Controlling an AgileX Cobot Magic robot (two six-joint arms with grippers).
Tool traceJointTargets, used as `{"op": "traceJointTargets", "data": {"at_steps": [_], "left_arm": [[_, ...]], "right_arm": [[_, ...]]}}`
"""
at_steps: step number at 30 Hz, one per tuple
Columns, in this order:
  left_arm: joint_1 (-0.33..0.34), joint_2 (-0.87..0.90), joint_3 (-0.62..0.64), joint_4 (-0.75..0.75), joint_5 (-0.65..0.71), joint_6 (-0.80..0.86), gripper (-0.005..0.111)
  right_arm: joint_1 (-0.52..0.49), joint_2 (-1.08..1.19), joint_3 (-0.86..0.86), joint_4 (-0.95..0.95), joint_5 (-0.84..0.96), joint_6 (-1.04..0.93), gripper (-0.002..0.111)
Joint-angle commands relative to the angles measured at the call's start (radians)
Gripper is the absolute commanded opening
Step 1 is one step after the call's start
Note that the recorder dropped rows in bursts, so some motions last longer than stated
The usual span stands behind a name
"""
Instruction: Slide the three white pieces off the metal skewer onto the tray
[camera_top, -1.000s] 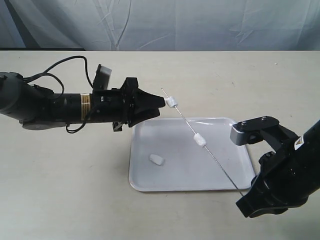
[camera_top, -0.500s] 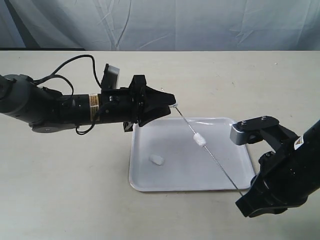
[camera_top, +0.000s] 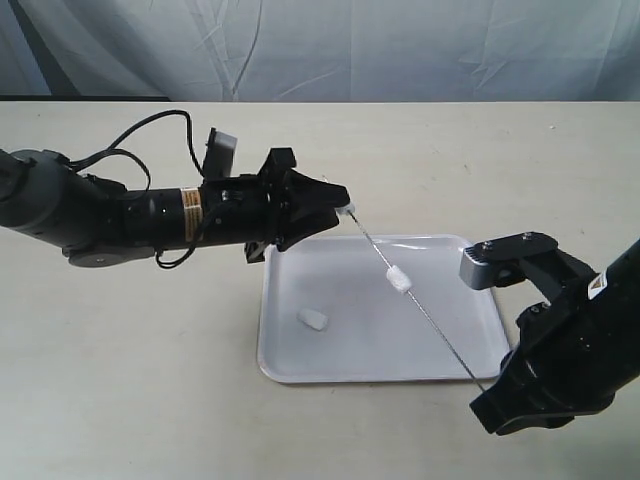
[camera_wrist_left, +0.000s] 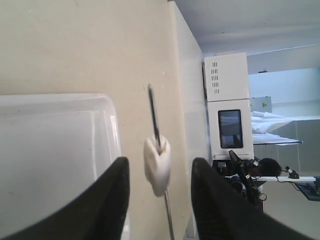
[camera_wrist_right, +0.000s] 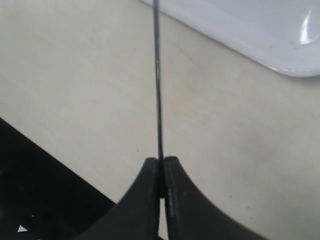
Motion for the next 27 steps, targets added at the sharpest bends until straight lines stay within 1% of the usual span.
{"op": "traceJointTargets", "data": {"at_steps": [1, 8, 14, 16, 24, 27], "left_arm": [[-0.021, 0.004, -0.003, -0.045, 0.020, 0.003, 0.039], [-0.031, 0.004, -0.003, -0.060, 0.020, 0.005, 0.038], [-0.031, 0.004, -0.003, -0.074, 0.017, 0.007, 0.023], [-0.031, 0.004, -0.003, -0.078, 0.017, 0.007, 0.020], [-0.031, 0.004, -0.003, -0.102, 0.017, 0.007, 0.019], [-0.031, 0.004, -0.003, -0.105, 0.017, 0.007, 0.017]], "right_arm": [[-0.003, -0.006, 0.000, 0.002, -0.004, -0.011, -0.001], [-0.003, -0.006, 0.000, 0.002, -0.004, -0.016, -0.001], [-0.003, -0.006, 0.000, 0.002, -0.004, -0.018, -0.001], [-0.003, -0.006, 0.000, 0.002, -0.004, -0.018, -0.001], [-0.003, -0.006, 0.000, 0.002, -0.004, -0.018, -0.001], [-0.003, -0.006, 0.000, 0.002, -0.004, -0.018, -0.001]]}}
